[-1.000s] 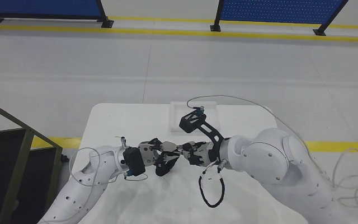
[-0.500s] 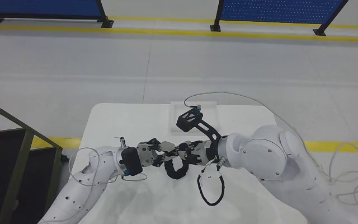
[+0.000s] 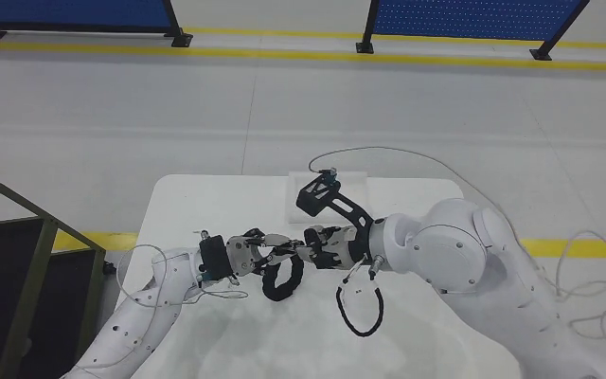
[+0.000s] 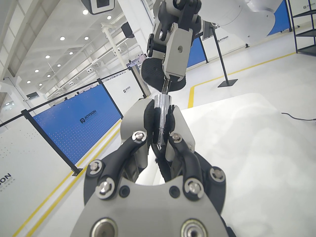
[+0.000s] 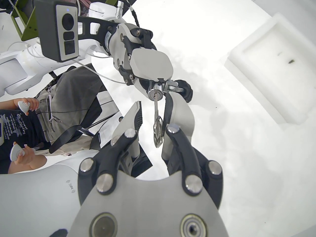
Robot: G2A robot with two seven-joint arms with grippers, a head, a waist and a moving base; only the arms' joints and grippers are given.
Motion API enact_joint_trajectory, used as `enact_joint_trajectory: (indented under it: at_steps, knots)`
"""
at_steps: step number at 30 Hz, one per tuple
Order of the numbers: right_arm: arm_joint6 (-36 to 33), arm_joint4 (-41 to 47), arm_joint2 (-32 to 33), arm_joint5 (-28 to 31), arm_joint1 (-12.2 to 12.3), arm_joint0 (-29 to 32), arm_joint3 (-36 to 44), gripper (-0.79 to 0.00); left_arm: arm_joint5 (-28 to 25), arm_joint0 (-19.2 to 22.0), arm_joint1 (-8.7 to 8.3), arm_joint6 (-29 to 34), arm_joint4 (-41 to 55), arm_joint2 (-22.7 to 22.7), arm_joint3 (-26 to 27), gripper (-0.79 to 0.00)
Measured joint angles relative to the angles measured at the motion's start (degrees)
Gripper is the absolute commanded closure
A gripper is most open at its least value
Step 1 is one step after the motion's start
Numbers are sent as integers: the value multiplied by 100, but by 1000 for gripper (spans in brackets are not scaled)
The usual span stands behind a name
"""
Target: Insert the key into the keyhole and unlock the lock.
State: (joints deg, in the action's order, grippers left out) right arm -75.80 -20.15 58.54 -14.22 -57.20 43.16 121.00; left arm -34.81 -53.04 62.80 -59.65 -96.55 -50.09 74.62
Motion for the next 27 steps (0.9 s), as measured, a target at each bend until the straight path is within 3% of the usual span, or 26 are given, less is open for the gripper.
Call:
enact_joint_trajectory:
  at_steps: [1,2,3,4,14,21,27]
  knots:
    - [36,12,13,42,0,-9,-31,-363,-19,13,9,-1,38,8,-38,0]
    - [76,16,27,89,0,-16,-57,-486,-37,25,17,4,76,15,-77,0]
    - [130,7,46,167,2,-24,-75,-696,-57,38,28,20,126,22,-126,0]
    - [173,-17,64,242,6,-28,-76,-785,-74,46,36,34,166,27,-159,0]
    - [173,-154,350,1455,107,154,43,-785,-344,78,109,342,653,37,-339,0]
    - [-225,-841,331,2709,226,383,303,-785,-800,36,129,1035,1382,-111,-318,0]
    - [-52,-1722,274,3156,286,620,638,-785,-1387,42,139,1808,1966,-172,-167,0]
